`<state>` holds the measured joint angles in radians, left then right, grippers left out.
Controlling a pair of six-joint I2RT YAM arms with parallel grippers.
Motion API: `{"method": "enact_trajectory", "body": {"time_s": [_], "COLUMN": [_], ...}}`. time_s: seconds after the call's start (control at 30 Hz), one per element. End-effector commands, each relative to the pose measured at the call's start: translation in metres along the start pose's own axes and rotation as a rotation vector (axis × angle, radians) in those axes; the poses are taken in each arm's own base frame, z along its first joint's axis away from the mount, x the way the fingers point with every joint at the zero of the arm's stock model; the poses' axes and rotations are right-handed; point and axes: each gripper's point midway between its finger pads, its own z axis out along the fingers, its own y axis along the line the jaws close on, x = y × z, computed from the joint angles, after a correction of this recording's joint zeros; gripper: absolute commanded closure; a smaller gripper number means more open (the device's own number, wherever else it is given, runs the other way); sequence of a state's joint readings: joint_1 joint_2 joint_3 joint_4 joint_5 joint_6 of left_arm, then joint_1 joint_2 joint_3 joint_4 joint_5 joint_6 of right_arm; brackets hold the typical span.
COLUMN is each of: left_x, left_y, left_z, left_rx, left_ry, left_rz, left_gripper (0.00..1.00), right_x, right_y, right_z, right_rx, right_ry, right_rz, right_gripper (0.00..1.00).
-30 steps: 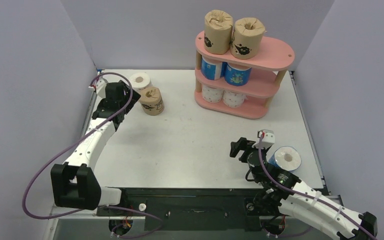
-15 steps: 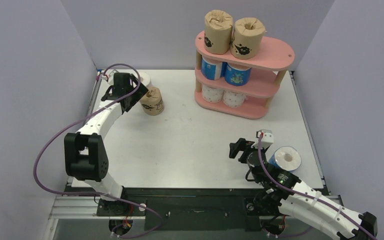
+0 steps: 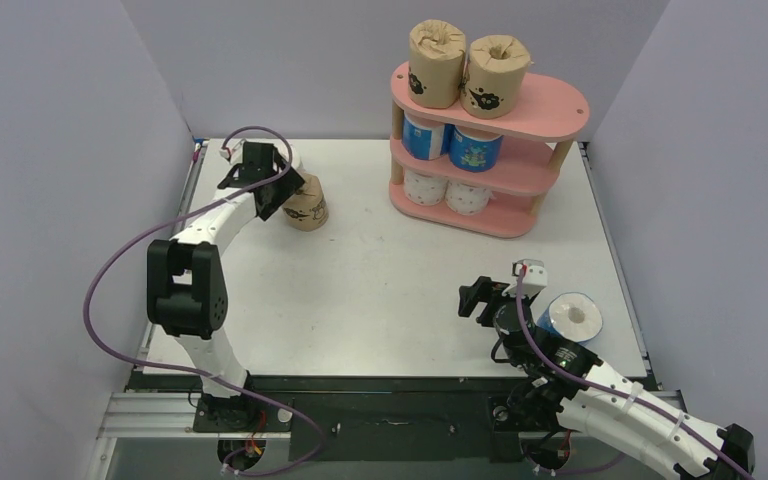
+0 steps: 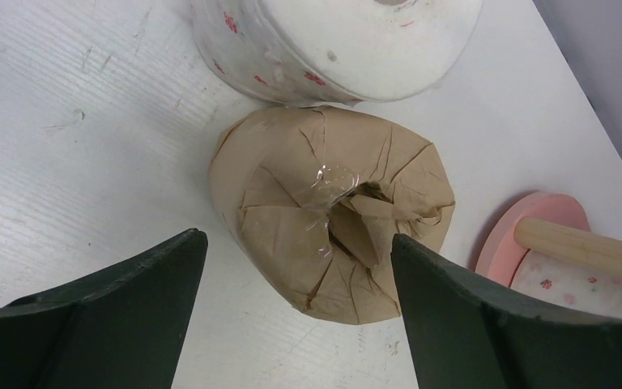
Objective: Place and organize the paper towels onto the shelf
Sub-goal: Pick up the paper towel from the center of the board.
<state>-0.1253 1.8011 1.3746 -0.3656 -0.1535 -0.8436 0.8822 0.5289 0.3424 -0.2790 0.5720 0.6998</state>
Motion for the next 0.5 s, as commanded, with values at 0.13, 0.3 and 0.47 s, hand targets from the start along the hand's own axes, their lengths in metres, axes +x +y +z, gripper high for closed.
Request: {"method": "enact_trajectory", "body": {"time_s": [0.13, 0.3, 0.47], "left_x": [-0.019, -0.013, -0.006], "left_y": [-0.009, -0.005, -0.003], "left_z": [0.004, 0.009, 0.014], "left_rx": [-0.015, -0.032, -0.042], "left_ry": [-0.061, -0.050, -0.037], "left_rz": [-0.001, 0.002, 0.014], "left_gripper": [0.23, 0.30, 0.37], "right_x": [0.000, -0.001, -0.002], "right_y": [-0.002, -0.003, -0.003], "right_z": [0.002, 0.002, 0.001], "right_rx": [0.012, 0.013, 0.013], "right_ry": [-0.009, -0.013, -0.013], "right_rz": [0.012, 0.014, 0.014], "right_gripper": [0.22, 0.22, 0.22]}}
